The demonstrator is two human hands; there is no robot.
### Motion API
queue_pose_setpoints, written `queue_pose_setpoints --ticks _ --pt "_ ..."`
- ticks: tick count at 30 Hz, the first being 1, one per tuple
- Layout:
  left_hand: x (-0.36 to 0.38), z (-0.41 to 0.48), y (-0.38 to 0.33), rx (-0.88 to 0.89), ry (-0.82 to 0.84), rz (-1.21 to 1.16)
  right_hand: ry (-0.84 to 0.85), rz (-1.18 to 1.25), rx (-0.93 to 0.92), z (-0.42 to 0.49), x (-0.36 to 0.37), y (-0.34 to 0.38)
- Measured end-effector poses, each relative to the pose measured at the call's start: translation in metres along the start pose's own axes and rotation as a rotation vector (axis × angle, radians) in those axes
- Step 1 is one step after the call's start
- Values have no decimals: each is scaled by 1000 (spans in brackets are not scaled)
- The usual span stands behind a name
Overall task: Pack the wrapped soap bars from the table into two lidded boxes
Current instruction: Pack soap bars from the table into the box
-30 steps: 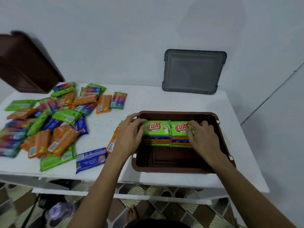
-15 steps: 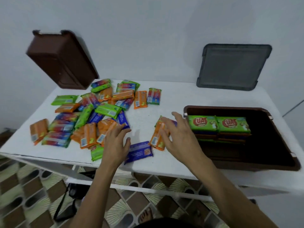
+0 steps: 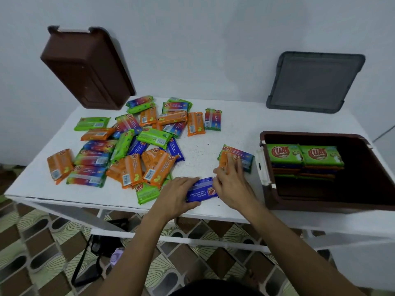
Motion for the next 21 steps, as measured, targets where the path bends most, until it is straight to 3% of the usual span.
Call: queue_pose_setpoints --ticks 3,6,12,16,21 --pt "-5 0 1 -6 -41 -27 -104 97 66 -4 -17 2" --pt "-19 3 1 -59 -114 -111 -326 70 40 -10 -50 8" --pt "-72 19 -31 -168 -406 -626 -617 431 -34 -28 -127 -5" --pt "-89 34 -78 -152 -480 -734 -578 583 -26 -41 -170 -54" --pt "-72 60 -132 -199 -447 -983 -366 833 175 -55 -196 -132"
Point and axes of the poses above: each hand's wrist, its own z-axis towards the middle knuckle, its own x-axis out of the palm, y = z × x, the point moved 6 cm from there along z, towards the middle knuckle, and after that the axes turned 11 degrees about -y, right-handed, at the moved point
